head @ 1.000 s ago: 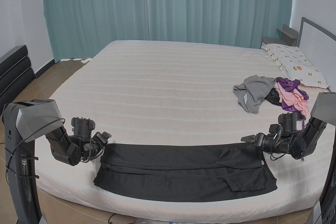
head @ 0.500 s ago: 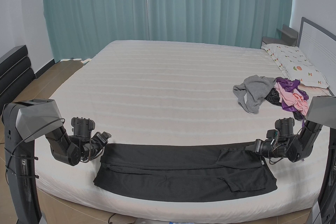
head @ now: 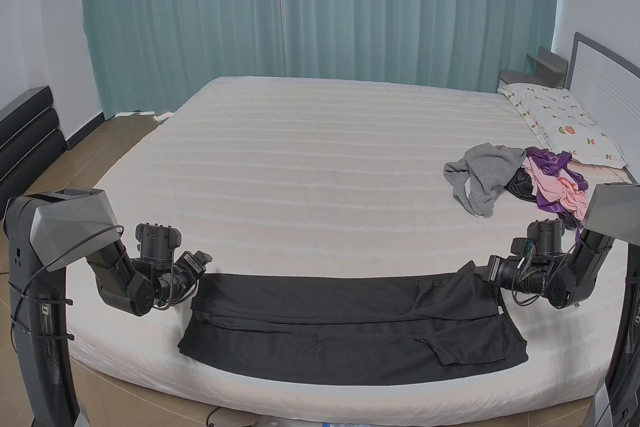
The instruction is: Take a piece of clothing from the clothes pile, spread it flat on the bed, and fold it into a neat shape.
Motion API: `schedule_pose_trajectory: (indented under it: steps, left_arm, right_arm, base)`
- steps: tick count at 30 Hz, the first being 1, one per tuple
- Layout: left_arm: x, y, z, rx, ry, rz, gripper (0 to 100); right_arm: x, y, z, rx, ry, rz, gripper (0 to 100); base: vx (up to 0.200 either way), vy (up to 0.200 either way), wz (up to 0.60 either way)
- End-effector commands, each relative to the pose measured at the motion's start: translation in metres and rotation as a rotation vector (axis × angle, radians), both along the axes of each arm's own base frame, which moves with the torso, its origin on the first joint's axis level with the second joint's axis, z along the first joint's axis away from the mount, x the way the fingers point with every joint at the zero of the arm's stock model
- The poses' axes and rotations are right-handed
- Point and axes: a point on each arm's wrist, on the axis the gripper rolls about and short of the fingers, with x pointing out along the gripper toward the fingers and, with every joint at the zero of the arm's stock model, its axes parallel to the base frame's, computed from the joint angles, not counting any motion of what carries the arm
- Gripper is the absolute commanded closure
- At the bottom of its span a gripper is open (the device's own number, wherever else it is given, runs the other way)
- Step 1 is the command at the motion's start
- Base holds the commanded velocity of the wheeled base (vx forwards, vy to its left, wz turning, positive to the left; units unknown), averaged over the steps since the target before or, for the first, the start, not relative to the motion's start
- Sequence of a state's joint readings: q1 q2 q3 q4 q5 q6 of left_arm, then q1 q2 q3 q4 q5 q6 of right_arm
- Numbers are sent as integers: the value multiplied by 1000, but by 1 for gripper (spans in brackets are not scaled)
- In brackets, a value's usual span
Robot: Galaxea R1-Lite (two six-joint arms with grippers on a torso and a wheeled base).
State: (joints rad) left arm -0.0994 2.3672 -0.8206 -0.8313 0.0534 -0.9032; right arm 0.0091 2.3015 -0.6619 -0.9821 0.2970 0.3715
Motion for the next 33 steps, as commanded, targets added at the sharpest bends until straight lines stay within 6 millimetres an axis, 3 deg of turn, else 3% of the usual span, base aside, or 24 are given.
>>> schedule_pose_trajectory:
  steps: [1,7,8,17,20,24,29,33]
  left_arm:
    - [0,0,0,0,0,0,0]
    - [0,0,0,0,0,0,0]
    - [0,0,0,0,1,0,0]
    - [0,0,0,0,0,0,0]
    - [0,0,0,0,1,0,0]
    - [0,0,0,0,1,0,0]
    - [0,0,0,0,0,0,0]
    - [0,0,0,0,1,0,0]
  right_arm:
    - [-2,0,-7,-3,27,1,100]
    - [-2,-5,-13,-19,52,-2,100]
    - [-2,-4,-13,-19,52,0,0]
    - [7,7,7,-47,-30,-16,0]
    - [6,24,25,-52,-76,12,0]
    - [2,53,32,-70,-99,65,0]
    - [1,86,27,-106,-81,123,0]
    - [2,95,17,-122,-32,144,0]
  base:
    - [0,0,0]
    - [0,0,0]
    - [0,0,0]
    - [0,0,0]
    - [0,0,0]
    - [0,0,0]
    - [0,0,0]
    - [0,0,0]
